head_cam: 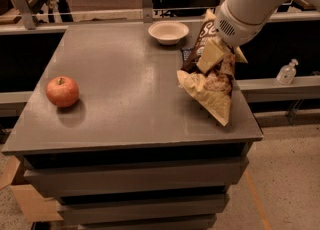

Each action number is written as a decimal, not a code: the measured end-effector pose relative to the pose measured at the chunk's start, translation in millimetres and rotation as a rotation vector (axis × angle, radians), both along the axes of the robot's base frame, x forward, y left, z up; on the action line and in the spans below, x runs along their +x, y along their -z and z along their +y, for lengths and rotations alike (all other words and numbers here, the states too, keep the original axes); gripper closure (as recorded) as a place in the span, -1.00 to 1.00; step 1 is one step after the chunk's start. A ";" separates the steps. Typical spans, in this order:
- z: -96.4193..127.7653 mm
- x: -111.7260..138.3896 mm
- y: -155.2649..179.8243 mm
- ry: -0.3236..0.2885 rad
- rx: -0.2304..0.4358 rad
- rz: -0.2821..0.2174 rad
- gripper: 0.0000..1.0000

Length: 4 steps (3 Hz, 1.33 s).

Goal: Move brown chip bag near apple

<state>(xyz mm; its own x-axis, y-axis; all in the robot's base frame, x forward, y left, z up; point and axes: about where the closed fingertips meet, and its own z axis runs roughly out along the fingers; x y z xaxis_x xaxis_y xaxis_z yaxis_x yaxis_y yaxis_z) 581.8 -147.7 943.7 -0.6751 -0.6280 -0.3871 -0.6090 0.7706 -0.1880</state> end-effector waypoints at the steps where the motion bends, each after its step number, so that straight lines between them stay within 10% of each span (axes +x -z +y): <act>1: 0.0 0.0 0.0 0.000 0.000 0.000 1.00; 4: 124.6 -12.0 -41.5 -0.347 -0.101 -0.107 1.00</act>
Offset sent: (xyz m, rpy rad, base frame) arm -0.0062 0.0802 0.0394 -0.0332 -0.0893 0.2181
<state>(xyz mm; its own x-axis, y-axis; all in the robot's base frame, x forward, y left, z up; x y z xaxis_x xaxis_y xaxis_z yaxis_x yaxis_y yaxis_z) 569.9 -23.2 985.2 -0.3748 -0.8508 -0.3684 -0.8033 0.4964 -0.3292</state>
